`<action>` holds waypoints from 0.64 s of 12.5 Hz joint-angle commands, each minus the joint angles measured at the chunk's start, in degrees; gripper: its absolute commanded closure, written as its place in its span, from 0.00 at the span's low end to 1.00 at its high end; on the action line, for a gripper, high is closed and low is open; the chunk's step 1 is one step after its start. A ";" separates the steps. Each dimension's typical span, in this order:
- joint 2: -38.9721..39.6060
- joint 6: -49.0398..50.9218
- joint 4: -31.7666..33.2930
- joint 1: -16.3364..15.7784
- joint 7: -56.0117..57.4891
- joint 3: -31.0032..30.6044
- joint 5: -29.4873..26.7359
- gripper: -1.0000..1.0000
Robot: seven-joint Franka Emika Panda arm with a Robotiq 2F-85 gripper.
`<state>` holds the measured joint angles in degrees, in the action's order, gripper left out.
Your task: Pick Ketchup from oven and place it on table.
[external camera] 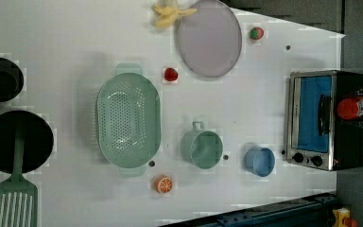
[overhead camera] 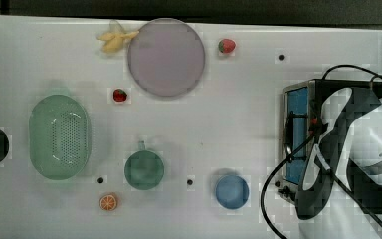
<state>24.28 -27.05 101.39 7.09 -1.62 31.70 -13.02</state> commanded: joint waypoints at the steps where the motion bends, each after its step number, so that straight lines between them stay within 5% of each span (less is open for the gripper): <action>1: -1.02 -2.67 -0.86 2.07 -0.41 0.31 -0.28 0.16; 3: -1.03 -3.49 -0.46 1.99 -0.41 0.11 -0.27 0.37; 8: -5.17 -1.63 -3.56 0.20 1.56 0.08 0.20 0.37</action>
<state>22.74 -29.60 99.37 7.47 -0.79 31.45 -13.32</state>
